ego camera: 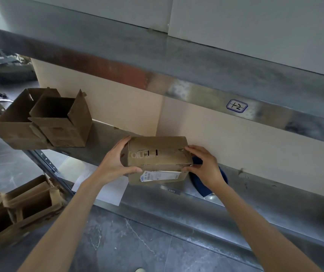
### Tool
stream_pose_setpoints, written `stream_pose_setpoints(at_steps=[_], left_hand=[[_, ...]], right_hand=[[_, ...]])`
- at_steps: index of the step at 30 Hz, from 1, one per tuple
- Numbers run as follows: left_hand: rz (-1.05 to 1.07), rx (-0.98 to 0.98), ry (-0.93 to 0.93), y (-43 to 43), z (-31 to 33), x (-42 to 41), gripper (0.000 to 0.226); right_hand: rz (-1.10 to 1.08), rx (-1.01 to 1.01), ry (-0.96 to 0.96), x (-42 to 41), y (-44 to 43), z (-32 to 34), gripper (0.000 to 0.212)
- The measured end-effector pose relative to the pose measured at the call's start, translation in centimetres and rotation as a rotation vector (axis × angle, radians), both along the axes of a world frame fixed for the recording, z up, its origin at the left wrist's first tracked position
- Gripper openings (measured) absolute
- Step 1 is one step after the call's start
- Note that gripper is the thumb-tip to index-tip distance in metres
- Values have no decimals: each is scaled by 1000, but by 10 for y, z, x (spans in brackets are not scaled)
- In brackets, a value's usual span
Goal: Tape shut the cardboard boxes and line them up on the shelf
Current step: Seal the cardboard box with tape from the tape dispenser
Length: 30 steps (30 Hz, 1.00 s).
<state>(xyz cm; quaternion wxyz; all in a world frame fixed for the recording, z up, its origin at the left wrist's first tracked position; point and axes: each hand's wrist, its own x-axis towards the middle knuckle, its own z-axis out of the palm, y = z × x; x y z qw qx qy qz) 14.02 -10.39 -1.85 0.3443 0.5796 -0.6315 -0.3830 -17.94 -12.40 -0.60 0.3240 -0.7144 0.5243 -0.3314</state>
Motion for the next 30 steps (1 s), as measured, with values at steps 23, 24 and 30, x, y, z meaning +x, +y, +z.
stream_pose_setpoints(at_steps=[23,24,30], left_hand=[[-116,-74,-346,-20,14,6,121],[-121,-73,-354,-20,15,6,122],[-111,-18,-185,-17,11,-2,130]], right_hand=[[83,-78,169,-4,6,-1,80],[69,-72,192,-3,5,1,81],[-32,-81,187,19,-7,3,66]])
